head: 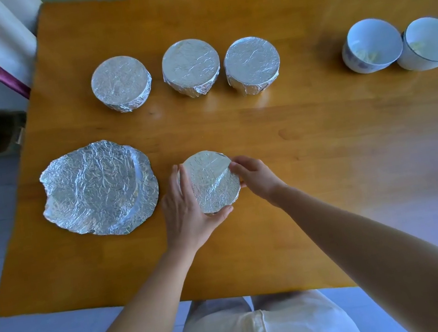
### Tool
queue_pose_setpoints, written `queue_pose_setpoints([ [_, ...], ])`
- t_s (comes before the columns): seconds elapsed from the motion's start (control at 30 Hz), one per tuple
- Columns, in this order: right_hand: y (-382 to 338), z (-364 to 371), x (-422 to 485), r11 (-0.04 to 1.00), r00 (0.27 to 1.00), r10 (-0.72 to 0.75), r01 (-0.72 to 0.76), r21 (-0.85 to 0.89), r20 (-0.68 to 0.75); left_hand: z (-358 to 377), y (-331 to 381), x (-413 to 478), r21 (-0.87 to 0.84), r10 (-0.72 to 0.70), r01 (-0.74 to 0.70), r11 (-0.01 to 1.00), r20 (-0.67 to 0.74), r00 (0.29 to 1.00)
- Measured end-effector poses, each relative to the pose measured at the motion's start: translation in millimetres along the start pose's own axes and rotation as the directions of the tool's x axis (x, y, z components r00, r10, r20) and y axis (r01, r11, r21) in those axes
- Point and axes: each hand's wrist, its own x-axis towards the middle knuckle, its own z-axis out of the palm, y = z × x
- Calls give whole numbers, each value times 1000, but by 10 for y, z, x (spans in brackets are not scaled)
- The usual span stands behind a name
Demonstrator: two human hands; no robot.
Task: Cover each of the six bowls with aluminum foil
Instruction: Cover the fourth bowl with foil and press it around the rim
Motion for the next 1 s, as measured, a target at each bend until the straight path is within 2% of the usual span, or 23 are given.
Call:
queue_pose_setpoints([
  [0.17, -31, -16, 24, 1000, 1000, 3, -2, -29, 15, -16, -3, 6, -8, -10, 10, 1000, 20, 1000],
  [0.3, -72, -3, 15, 992, 993, -102, 97, -85, -58, -30, -6, 13, -10, -12, 12, 1000, 22, 1000],
  [0.37, -109, 16, 17, 988, 991, -125, 120, -100, -43, -36, -4, 16, -7, -11, 12, 1000, 28, 1000],
  [0.67, -124, 68, 41, 998, 997, -64, 65, 9, -31, 8, -44, 26, -59, -3, 4, 998, 14, 1000],
  [0.8, -110, 55, 18, 996, 1000, -25, 25, 81, -1, -22, -89, 43, -89, 25, -19, 996, 70, 997],
  [0.9, -66, 47, -19, 989, 999, 6, -1, 151, -35, -77, -146, 58, -211, 56, -31, 977, 117, 992],
  [1.0, -31, 40, -18, 980, 993, 91, -75, 186, -79, -191, -197, 29, -489, -81, 182, 853, 220, 972],
])
